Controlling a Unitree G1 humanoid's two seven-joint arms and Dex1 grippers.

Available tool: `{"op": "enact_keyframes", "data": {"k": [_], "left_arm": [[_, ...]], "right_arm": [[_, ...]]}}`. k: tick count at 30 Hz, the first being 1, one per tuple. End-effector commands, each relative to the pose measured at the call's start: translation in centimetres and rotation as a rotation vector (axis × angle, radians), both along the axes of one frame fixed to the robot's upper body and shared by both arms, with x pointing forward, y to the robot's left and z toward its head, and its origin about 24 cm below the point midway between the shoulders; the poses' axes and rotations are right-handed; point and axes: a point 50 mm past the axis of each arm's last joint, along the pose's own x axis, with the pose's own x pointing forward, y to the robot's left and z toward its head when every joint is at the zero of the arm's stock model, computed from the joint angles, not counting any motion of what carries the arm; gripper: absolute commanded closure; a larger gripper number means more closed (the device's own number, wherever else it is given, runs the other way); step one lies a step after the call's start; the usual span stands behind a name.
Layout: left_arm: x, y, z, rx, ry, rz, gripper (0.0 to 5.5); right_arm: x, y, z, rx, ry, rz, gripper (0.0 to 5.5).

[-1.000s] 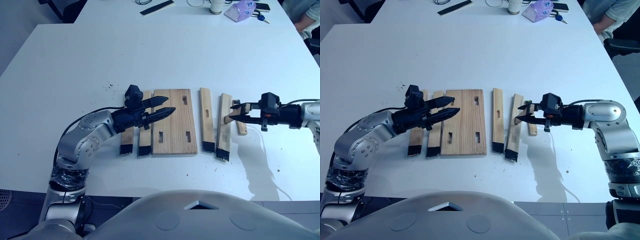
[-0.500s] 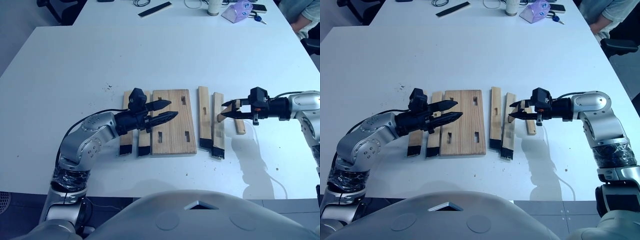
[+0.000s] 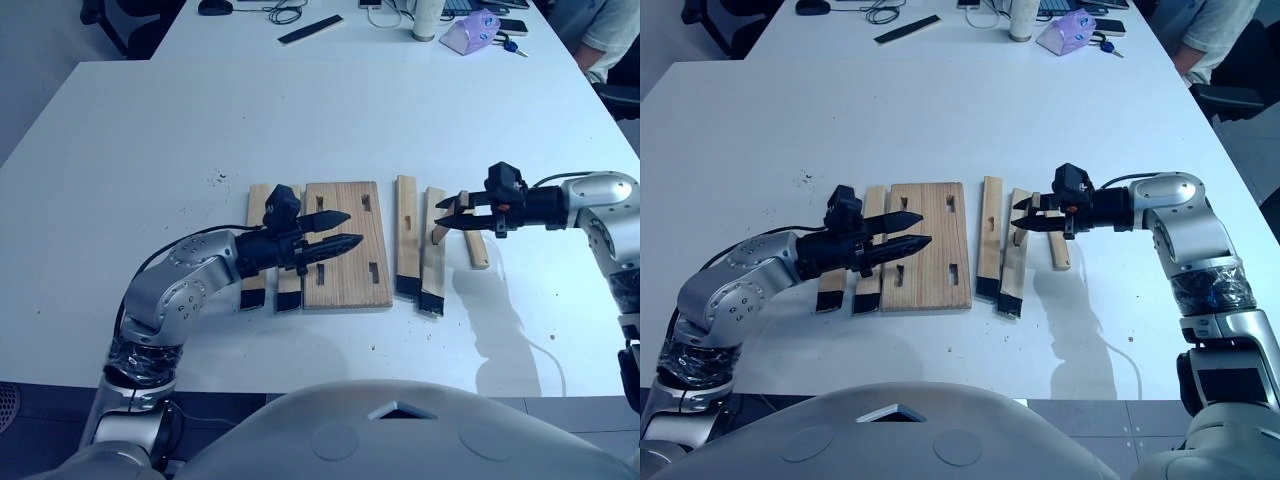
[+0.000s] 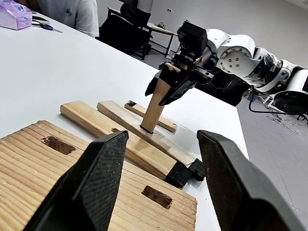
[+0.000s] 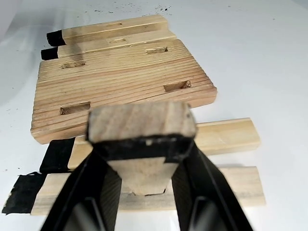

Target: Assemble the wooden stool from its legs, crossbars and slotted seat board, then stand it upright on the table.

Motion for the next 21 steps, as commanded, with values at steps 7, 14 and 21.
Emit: {"op": "enact_keyframes", "data": {"k": [7, 14, 21], "left_arm": [[-0.1, -0.1, -0.1, 0.013, 0.004, -0.009, 2.84], [-0.1, -0.2, -0.2, 0.010, -0.004, 0.005, 2.84], [-0.3, 0.0, -0.3, 0.004, -0.020, 0.030, 2.84]], "right_arm": [[-2.2, 0.1, -5.4, -0.035, 0.082, -0.116, 3.24], [-2.1, -0.1, -2.4, 0.094, -0.035, -0.202, 2.71], [-3.4, 0.9, 5.5, 0.274, -0.176, -0.194, 2.71]]}}
